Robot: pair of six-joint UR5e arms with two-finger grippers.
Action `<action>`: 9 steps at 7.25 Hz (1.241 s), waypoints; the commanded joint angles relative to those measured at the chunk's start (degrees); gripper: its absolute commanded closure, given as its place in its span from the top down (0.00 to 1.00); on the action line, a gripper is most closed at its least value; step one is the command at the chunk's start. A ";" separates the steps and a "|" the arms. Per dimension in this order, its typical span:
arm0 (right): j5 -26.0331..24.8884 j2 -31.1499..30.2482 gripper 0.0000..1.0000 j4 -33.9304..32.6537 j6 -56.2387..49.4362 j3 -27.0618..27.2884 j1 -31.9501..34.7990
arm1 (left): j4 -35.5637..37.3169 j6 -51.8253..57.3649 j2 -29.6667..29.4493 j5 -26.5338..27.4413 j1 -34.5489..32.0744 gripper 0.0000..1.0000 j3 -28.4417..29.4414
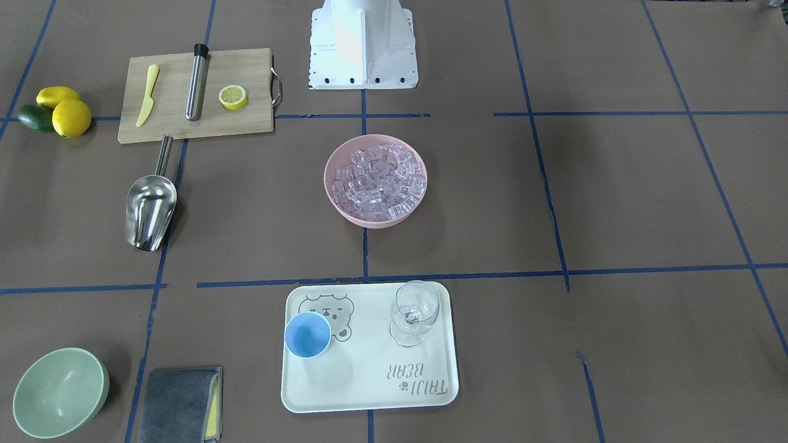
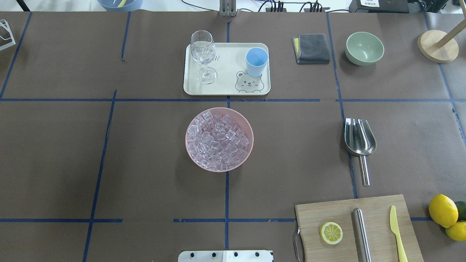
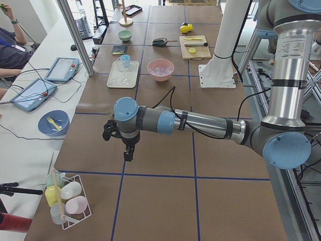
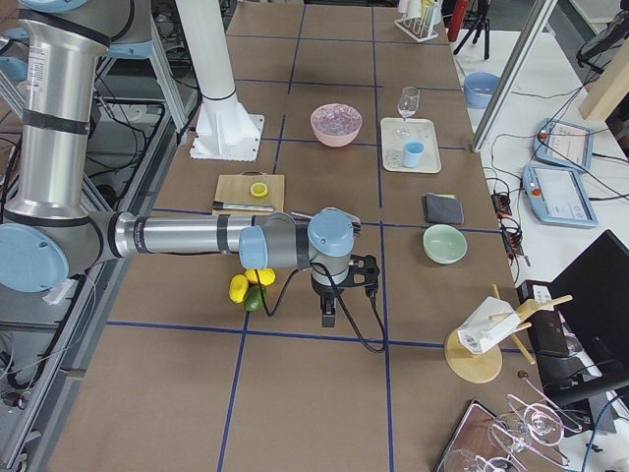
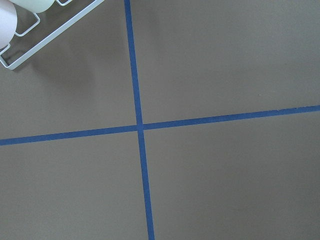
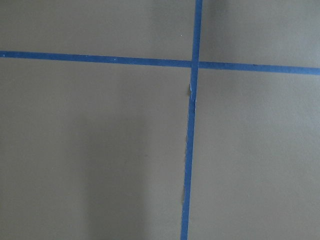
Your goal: Put ice in cup with scoop
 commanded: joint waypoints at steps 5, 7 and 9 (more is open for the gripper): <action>-0.03 -0.36 1.00 7.92 0.79 1.41 -0.01 | -1.68 -0.44 -2.43 -0.15 0.03 1.00 -0.20; -0.29 -0.28 1.00 7.92 0.70 1.32 -0.01 | -12.62 -0.35 -2.43 -0.16 0.03 1.00 0.85; -0.47 -0.01 1.00 8.27 0.61 2.11 -0.01 | -22.06 -2.35 -2.69 -0.59 0.55 1.00 2.60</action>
